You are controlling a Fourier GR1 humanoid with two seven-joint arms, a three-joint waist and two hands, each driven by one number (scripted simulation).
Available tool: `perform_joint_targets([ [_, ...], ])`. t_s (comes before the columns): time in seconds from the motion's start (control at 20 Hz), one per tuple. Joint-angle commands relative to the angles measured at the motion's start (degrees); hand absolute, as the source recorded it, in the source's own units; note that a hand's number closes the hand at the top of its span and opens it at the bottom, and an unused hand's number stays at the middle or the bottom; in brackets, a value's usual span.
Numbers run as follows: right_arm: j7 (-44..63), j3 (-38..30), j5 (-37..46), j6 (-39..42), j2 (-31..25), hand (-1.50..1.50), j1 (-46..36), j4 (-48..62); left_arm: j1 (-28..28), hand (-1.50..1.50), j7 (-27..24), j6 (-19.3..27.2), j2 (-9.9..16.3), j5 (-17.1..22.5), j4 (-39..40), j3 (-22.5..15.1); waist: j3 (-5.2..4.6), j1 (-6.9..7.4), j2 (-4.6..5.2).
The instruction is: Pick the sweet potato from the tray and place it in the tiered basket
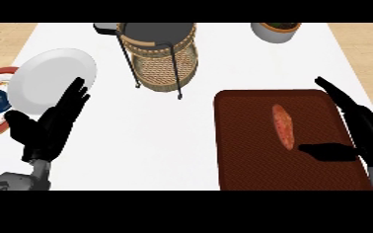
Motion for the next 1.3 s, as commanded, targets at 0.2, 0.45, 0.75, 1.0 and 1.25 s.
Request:
perform_joint_targets([
  [0.2, 24.0, 8.5, -0.3, 23.5, -9.0, -1.50, -5.9, -10.0, -2.4, 0.00, 2.2, 0.5, -0.9, -0.6, 0.1, 0.0, 0.12, 0.69, 0.20],
  [0.45, 35.5, 9.6, 2.3, 25.9, -0.8, -1.50, -8.5, -14.7, -0.2, 0.00, 0.6, -0.4, -2.9, -3.8, 0.2, 0.4, 0.32, 0.51, 0.28],
  [0.75, 35.3, 9.5, 10.3, 24.8, 6.6, -1.50, -9.9, -5.6, 2.8, 0.00, 0.7, -4.0, -2.9, -3.1, -2.5, 4.2, 0.34, 0.64, 0.32],
  [1.0, 29.1, 12.4, 17.9, 18.3, 11.5, -1.50, -6.6, 5.3, 2.8, 0.00, 1.5, -2.7, -5.1, -6.3, -2.8, 3.1, 0.37, 0.63, 0.37],
  [1.25, 25.0, 7.4, 20.8, 21.0, 13.5, -1.50, -10.4, 11.0, 1.6, 0.00, 2.0, -7.2, -6.2, -6.3, -0.4, 6.8, 0.35, 0.57, 0.33],
])
